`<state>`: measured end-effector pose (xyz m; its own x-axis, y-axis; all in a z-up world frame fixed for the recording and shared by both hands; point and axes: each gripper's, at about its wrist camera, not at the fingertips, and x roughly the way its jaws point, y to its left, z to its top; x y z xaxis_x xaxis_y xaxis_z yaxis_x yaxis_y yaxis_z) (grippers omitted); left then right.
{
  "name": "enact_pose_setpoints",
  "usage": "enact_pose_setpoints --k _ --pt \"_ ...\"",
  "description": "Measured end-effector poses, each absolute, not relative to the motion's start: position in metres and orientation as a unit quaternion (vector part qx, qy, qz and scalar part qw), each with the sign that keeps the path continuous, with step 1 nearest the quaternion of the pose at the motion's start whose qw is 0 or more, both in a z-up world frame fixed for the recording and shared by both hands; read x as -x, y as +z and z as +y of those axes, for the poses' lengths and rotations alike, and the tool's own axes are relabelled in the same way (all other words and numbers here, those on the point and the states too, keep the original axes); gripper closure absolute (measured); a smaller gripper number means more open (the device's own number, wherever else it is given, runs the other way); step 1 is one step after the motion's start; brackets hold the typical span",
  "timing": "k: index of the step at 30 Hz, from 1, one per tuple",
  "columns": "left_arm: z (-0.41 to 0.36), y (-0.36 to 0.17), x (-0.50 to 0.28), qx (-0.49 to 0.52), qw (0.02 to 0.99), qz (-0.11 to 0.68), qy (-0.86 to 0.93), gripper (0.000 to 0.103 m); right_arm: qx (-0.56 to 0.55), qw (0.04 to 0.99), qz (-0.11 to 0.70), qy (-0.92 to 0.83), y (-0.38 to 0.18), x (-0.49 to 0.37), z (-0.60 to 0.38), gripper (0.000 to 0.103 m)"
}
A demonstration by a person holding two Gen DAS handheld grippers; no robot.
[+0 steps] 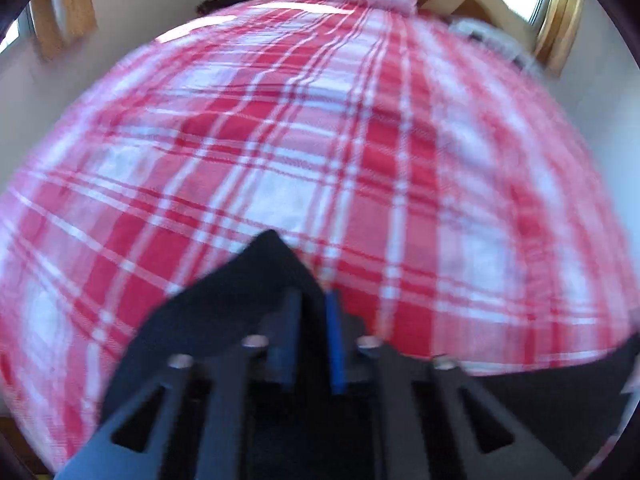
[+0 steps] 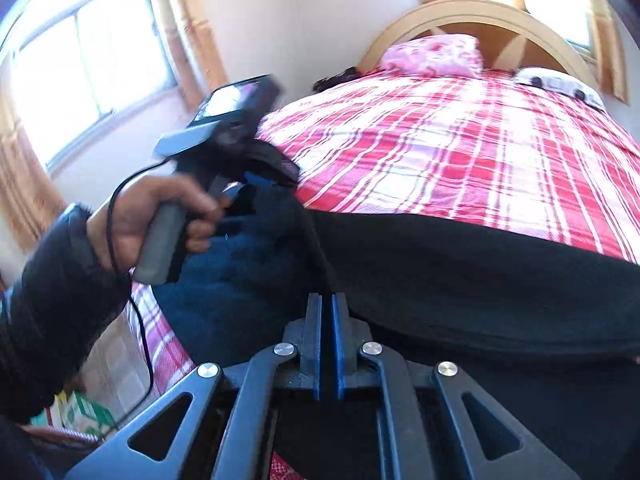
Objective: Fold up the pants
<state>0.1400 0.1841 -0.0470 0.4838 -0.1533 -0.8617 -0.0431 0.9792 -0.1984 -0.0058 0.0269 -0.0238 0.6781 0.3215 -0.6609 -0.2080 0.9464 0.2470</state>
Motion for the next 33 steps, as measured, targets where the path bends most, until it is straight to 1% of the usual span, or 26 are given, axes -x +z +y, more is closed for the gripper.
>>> enact_pose_setpoints --k 1,2,8,10,12,13,14,15,16,17,19,20,21,23,25,26,27,29,31,33 --pt "0.194 -0.042 -0.133 0.141 0.856 0.493 -0.059 0.093 -0.084 0.913 0.373 0.141 -0.024 0.006 0.023 0.098" --pt "0.200 -0.038 -0.126 0.164 0.859 0.479 -0.071 0.093 -0.092 0.914 0.371 0.137 -0.025 0.008 0.020 0.098" --pt "0.220 0.001 -0.063 0.207 0.904 0.360 -0.103 0.093 -0.146 0.910 0.369 0.118 -0.029 0.020 0.005 0.098" --pt "0.227 0.004 -0.062 0.200 0.909 0.354 -0.087 0.092 -0.171 0.905 0.370 0.122 -0.034 0.021 0.000 0.098" --pt "0.232 0.005 -0.065 0.187 0.909 0.365 -0.072 0.092 -0.196 0.897 0.374 0.129 -0.036 0.021 -0.002 0.097" --pt "0.233 0.005 -0.070 0.188 0.906 0.373 -0.070 0.087 -0.213 0.891 0.377 0.138 -0.037 0.020 -0.004 0.097" --pt "0.235 0.004 -0.072 0.192 0.902 0.379 -0.070 0.076 -0.240 0.881 0.377 0.156 -0.035 0.016 -0.005 0.097" --pt "0.236 0.003 -0.072 0.196 0.899 0.385 -0.069 0.068 -0.263 0.871 0.376 0.175 -0.033 0.009 -0.006 0.097" --pt "0.238 0.002 -0.073 0.194 0.898 0.390 -0.062 0.054 -0.278 0.864 0.376 0.188 -0.031 0.004 -0.006 0.097" --pt "0.237 0.001 -0.071 0.189 0.899 0.390 -0.055 0.043 -0.294 0.854 0.376 0.207 -0.027 -0.007 -0.004 0.094" --pt "0.240 0.001 -0.067 0.175 0.903 0.390 -0.037 0.035 -0.299 0.844 0.385 0.224 -0.023 -0.035 0.004 0.068" --pt "0.242 0.001 -0.064 0.171 0.904 0.391 -0.035 0.032 -0.294 0.845 0.387 0.222 -0.022 -0.048 0.009 0.037" --pt "0.244 0.000 -0.061 0.169 0.903 0.393 -0.035 0.031 -0.293 0.845 0.388 0.224 -0.023 -0.063 0.014 0.022" --pt "0.251 0.000 -0.058 0.165 0.902 0.399 -0.028 0.031 -0.294 0.843 0.389 0.228 -0.025 -0.089 0.024 0.022" --pt "0.259 0.000 -0.059 0.162 0.901 0.401 -0.019 0.031 -0.257 0.850 0.412 0.206 -0.029 -0.115 0.040 0.022" --pt "0.262 0.000 -0.059 0.161 0.901 0.402 -0.016 0.031 -0.239 0.850 0.424 0.201 -0.033 -0.124 0.047 0.028" --pt "0.266 0.001 -0.060 0.160 0.901 0.403 -0.013 0.031 -0.214 0.840 0.453 0.208 -0.043 -0.140 0.061 0.048" --pt "0.274 0.002 -0.061 0.155 0.902 0.404 -0.002 0.031 -0.182 0.823 0.498 0.203 -0.062 -0.159 0.076 0.069" --pt "0.279 0.003 -0.061 0.153 0.903 0.402 0.001 0.031 -0.170 0.823 0.501 0.208 -0.069 -0.169 0.086 0.070" --pt "0.284 0.004 -0.060 0.155 0.903 0.401 0.001 0.026 -0.158 0.829 0.488 0.221 -0.064 -0.172 0.095 0.097"
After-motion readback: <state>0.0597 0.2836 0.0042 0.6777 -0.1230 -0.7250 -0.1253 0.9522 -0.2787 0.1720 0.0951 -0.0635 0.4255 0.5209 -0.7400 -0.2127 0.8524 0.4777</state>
